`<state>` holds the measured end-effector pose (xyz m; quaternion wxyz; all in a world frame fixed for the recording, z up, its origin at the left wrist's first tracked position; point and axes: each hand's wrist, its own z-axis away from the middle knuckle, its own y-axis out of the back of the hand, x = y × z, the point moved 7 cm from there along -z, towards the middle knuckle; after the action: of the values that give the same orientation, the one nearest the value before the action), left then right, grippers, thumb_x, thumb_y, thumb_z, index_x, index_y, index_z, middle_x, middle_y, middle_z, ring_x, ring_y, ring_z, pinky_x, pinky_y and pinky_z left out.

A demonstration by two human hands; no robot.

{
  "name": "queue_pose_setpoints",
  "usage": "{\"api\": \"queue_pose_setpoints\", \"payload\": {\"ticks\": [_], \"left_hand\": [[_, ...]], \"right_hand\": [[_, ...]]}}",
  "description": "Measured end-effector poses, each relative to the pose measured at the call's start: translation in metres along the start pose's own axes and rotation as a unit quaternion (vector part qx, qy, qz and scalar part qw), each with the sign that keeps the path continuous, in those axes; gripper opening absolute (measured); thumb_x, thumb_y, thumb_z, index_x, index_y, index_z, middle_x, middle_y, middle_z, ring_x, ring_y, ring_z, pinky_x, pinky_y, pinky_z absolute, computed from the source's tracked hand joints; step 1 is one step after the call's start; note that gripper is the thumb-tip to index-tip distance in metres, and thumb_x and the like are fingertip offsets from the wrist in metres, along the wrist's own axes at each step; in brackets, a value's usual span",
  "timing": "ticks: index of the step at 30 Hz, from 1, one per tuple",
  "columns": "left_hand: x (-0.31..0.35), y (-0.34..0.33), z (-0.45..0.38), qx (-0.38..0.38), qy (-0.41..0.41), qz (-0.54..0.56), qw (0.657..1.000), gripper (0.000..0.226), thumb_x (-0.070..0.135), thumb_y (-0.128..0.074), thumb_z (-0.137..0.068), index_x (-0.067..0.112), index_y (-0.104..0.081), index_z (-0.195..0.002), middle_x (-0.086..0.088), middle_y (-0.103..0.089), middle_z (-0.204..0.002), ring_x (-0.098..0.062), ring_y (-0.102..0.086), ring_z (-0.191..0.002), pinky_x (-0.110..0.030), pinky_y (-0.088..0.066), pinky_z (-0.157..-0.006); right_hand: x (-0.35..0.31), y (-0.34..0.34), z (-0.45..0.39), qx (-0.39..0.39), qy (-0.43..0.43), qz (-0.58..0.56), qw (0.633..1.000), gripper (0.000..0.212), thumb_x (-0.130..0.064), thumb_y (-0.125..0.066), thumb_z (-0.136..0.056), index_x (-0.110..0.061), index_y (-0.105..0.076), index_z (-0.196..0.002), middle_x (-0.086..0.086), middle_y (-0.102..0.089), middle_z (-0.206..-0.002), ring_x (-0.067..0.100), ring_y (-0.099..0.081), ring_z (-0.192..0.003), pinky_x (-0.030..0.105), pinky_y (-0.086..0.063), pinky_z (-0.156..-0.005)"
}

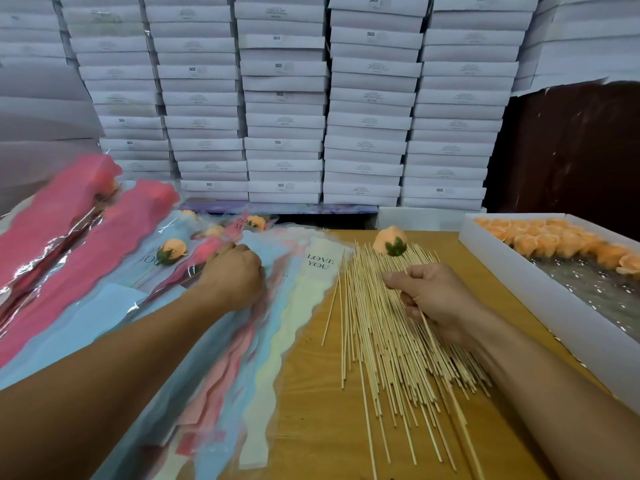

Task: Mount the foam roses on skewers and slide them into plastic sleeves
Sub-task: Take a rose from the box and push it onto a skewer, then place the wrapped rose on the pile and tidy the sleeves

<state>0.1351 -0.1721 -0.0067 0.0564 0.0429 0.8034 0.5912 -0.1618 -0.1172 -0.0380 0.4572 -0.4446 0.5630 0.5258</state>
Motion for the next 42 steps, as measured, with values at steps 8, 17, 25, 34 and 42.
{"api": "queue_pose_setpoints", "payload": {"ticks": [8,17,25,34,42], "left_hand": [[0.098,0.051,0.033,0.02,-0.073,0.094,0.993,0.037,0.022,-0.046,-0.097,0.015,-0.037,-0.062,-0.007,-0.048,-0.086,-0.031,-0.052,-0.083,-0.036,-0.043,-0.069],[0.176,0.063,0.091,0.066,-0.193,0.045,0.978,0.018,0.019,-0.048,-0.099,0.013,-0.065,-0.102,-0.003,-0.041,-0.102,-0.023,-0.044,-0.101,-0.034,-0.034,-0.065],[0.142,0.056,0.054,0.016,-0.043,0.252,0.967,0.061,0.058,-0.042,-0.098,0.014,-0.05,-0.139,-0.011,-0.05,-0.141,-0.027,-0.049,-0.128,-0.037,-0.04,-0.104],[0.106,-0.016,0.024,-0.164,0.214,0.752,0.602,0.027,0.02,-0.075,-0.088,0.0,-0.064,-0.102,-0.005,-0.063,-0.056,-0.015,-0.055,-0.039,-0.021,-0.046,-0.041],[0.098,-0.014,0.018,-0.08,0.179,0.81,0.552,0.047,-0.006,-0.072,-0.084,0.005,-0.053,-0.125,-0.023,-0.072,-0.103,-0.025,-0.074,-0.071,-0.031,-0.061,-0.059]], "right_hand": [[0.001,-0.013,0.006,-0.051,-0.072,-0.045,0.995,0.041,-0.046,-0.074,-0.085,-0.012,-0.059,-0.104,0.007,-0.078,-0.08,0.005,-0.04,-0.034,0.017,-0.023,-0.031],[0.005,-0.006,0.003,-0.034,-0.086,-0.123,0.988,0.028,-0.031,-0.079,-0.085,-0.01,-0.061,-0.087,-0.001,-0.063,-0.055,0.006,-0.041,-0.034,0.016,-0.024,-0.03],[0.003,-0.004,0.003,-0.046,-0.071,-0.093,0.992,0.021,-0.002,-0.073,-0.086,-0.013,-0.057,-0.077,0.0,-0.068,-0.061,0.007,-0.04,-0.035,0.018,-0.025,-0.029],[-0.005,-0.015,0.007,-0.103,-0.037,-0.116,0.987,0.034,-0.008,-0.077,-0.085,-0.018,-0.046,-0.076,0.012,-0.06,-0.075,0.011,-0.037,-0.037,0.02,-0.024,-0.031],[-0.012,-0.019,0.012,-0.128,-0.032,-0.127,0.983,0.04,-0.03,-0.084,-0.064,-0.018,-0.046,-0.068,0.001,-0.046,-0.054,0.01,-0.036,-0.034,0.019,-0.026,-0.032]]}}
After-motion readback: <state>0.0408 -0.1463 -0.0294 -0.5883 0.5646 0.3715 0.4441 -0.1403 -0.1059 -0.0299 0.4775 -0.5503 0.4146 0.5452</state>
